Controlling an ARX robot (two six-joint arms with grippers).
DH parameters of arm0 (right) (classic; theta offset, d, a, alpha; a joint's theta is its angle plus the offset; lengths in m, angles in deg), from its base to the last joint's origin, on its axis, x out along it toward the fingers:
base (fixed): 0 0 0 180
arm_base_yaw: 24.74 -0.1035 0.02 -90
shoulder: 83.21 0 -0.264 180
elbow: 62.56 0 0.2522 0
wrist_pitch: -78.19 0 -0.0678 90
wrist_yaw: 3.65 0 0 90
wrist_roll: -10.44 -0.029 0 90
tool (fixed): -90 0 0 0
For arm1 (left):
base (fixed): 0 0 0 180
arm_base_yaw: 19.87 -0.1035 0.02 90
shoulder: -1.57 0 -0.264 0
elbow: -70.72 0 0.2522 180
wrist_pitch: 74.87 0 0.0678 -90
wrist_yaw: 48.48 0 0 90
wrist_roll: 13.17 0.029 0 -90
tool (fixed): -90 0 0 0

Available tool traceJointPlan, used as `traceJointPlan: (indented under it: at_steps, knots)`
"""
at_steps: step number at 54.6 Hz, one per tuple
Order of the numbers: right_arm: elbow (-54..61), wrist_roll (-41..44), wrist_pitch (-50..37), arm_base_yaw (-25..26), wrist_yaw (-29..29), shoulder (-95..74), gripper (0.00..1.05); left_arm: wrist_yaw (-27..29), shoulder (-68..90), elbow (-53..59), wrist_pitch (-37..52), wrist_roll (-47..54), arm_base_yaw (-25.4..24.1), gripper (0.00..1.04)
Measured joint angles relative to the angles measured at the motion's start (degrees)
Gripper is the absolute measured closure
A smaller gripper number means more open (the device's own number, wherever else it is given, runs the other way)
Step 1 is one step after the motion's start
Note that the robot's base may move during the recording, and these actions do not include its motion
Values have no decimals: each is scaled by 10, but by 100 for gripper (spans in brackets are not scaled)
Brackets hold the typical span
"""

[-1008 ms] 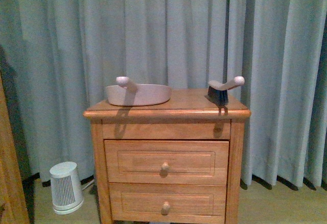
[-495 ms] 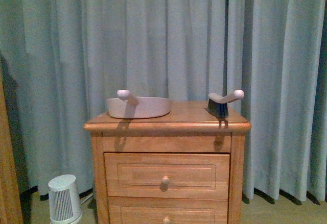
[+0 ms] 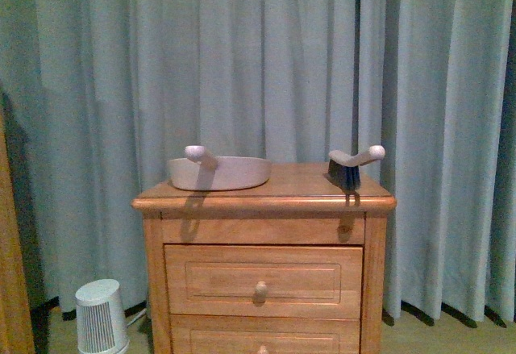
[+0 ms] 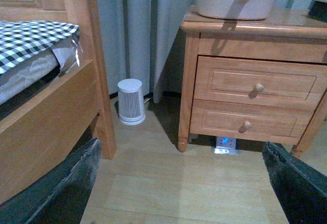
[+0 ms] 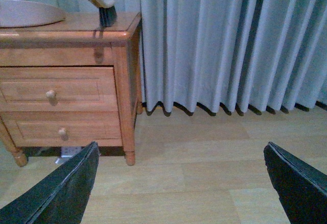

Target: Clean up trash

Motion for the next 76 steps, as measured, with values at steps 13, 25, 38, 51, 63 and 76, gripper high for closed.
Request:
traceJointPlan:
  at_steps: [13, 25, 38, 51, 63, 76]
  knots:
    - [0, 0, 0, 0, 0, 0, 7, 0, 0, 0, 0, 0, 0, 8]
    - [0, 0, 0, 0, 0, 0, 7, 0, 0, 0, 0, 0, 0, 8]
    - [0, 0, 0, 0, 0, 0, 7, 0, 0, 0, 0, 0, 0, 8]
    - [0, 0, 0, 0, 0, 0, 7, 0, 0, 0, 0, 0, 0, 8]
    - [0, 0, 0, 0, 0, 0, 7, 0, 0, 0, 0, 0, 0, 8]
    - [0, 0, 0, 0, 0, 0, 7, 0, 0, 0, 0, 0, 0, 8]
